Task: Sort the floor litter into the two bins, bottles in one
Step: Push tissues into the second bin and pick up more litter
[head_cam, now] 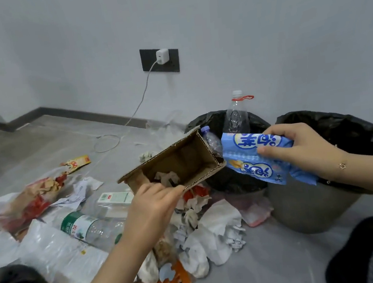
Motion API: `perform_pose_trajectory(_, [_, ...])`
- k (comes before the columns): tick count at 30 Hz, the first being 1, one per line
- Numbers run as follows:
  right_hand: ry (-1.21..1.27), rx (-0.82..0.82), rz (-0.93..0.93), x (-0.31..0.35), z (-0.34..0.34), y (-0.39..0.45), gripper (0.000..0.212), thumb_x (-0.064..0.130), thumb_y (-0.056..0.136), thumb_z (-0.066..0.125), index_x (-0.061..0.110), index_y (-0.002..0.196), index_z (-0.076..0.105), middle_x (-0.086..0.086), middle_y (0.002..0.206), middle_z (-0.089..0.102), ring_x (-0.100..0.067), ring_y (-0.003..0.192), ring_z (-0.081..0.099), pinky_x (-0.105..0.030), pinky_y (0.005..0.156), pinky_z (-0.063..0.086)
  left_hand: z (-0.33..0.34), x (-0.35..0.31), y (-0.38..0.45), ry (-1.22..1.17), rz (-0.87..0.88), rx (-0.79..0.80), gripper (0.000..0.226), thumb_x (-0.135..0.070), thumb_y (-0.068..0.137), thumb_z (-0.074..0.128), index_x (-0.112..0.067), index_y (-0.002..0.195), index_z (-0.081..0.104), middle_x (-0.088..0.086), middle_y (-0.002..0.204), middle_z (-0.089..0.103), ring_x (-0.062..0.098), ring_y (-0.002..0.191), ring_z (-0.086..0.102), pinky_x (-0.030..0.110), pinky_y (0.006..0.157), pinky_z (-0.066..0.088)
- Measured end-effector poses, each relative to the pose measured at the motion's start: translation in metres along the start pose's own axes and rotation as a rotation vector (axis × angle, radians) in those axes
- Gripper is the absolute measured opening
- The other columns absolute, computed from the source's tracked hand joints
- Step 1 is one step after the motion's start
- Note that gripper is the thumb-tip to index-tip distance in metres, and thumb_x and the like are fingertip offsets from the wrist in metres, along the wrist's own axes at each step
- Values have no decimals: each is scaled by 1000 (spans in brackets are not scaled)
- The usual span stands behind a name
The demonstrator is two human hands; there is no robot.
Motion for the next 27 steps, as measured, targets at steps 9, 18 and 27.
perform_pose_trajectory(9, [-35,-79,-143,23,-10,-6,5,14,82,72,11,82,69,-4,80,70,-5,71,60,-29,71,51,-24,-11,-11,-20,122,-139,20,-6,93,57,-11,98,76,-1,99,74,15,89,69,28,81,49])
perform_pose_trajectory(18, [-521,404,-18,-6,52,-6,16,27,78,75,11,82,76,5,120,62,-6,104,58,-23,92,41,14,-68,-32,-298,329,50,21,-9,96,55,-8,105,74,3,114,70,16,106,66,35,88,52])
perform_pose_trajectory(27, [-428,587,347,-88,89,-56,30,37,82,70,10,93,74,-6,94,73,-19,85,67,-35,81,53,10,-72,-40,-392,368,318,19,-23,93,58,-10,101,71,-1,120,67,14,109,63,33,92,49])
Point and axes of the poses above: each hand's wrist, its own y-axis towards the middle knuckle, its own z-axis out of the palm, x = y × z, the point moved 8 cm from there along y, towards the middle knuckle
